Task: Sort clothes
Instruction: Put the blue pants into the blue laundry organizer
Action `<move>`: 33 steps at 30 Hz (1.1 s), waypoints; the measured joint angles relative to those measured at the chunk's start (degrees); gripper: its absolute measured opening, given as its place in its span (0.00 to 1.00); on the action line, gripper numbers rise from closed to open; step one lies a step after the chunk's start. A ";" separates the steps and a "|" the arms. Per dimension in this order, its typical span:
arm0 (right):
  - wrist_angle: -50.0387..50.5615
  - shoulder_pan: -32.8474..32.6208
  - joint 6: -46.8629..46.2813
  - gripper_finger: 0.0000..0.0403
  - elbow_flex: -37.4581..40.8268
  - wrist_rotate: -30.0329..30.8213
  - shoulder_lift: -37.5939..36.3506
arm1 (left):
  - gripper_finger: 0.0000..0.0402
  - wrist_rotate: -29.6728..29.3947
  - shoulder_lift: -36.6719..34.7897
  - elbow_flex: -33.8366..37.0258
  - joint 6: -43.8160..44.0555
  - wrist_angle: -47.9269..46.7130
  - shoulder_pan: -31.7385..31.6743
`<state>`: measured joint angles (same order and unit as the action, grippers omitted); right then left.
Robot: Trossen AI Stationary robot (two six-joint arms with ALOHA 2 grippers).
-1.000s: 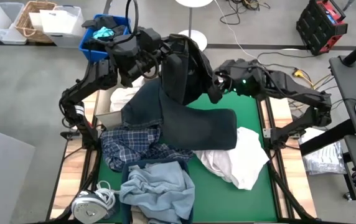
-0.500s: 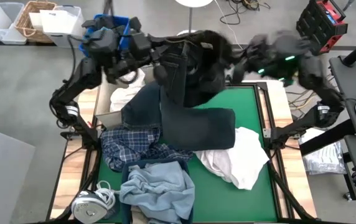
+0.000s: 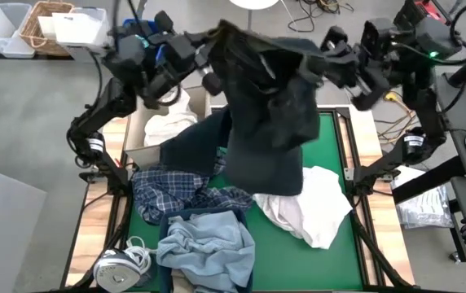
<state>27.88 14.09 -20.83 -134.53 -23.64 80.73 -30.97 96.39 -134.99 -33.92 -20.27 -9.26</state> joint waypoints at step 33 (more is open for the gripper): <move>-9.92 -0.57 9.45 0.02 -0.41 16.44 7.81 | 0.65 34.80 4.57 0.56 26.53 3.85 0.46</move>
<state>17.96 13.52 -11.38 -134.93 -7.19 88.54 3.82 100.95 -134.43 -7.38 -16.42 -8.80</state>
